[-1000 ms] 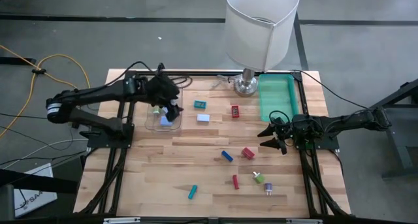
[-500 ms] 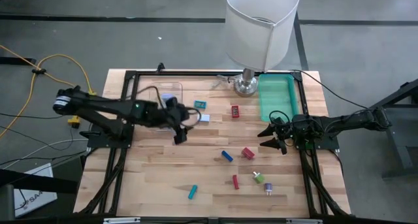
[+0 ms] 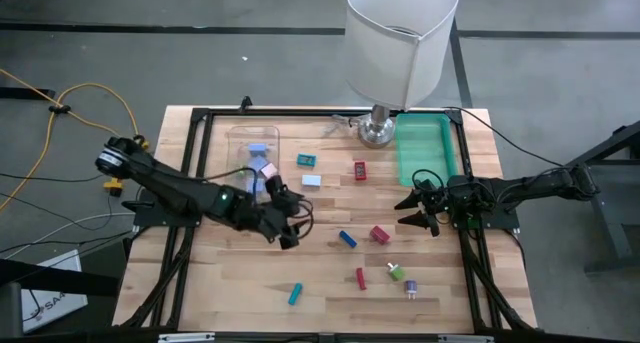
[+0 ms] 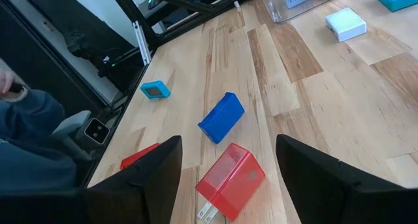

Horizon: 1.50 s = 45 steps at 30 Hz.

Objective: Pick & Place Office items
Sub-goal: Put the red charger adapter into the transparent bin

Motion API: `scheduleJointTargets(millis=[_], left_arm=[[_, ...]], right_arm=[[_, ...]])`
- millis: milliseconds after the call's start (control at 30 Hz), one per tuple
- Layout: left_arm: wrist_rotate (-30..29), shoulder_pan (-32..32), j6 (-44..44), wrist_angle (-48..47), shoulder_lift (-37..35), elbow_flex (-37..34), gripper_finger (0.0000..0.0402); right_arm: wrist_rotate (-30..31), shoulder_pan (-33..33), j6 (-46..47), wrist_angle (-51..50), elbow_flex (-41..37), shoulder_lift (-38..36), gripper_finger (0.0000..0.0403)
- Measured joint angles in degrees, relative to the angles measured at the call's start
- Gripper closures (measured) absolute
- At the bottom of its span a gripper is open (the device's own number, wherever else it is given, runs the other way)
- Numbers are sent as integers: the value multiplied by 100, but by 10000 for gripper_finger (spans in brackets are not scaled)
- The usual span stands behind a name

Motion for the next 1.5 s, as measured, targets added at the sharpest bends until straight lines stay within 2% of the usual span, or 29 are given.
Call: scheduleJointTargets(millis=[300,500,767,1500], left_arm=[[197,-1,80,1881,414,-697,101],[628,58,407,2787,744,-767,101],[1594,151,800,3122,897,-770,101],[1633,194,1029,3232,894,-770,101]], right_arm=[[-2,0,0,-2,0,0,167],[0,0,0,0,0,0,167],[0,0,0,0,0,0,167],[0,-1,0,-1,0,0,167]])
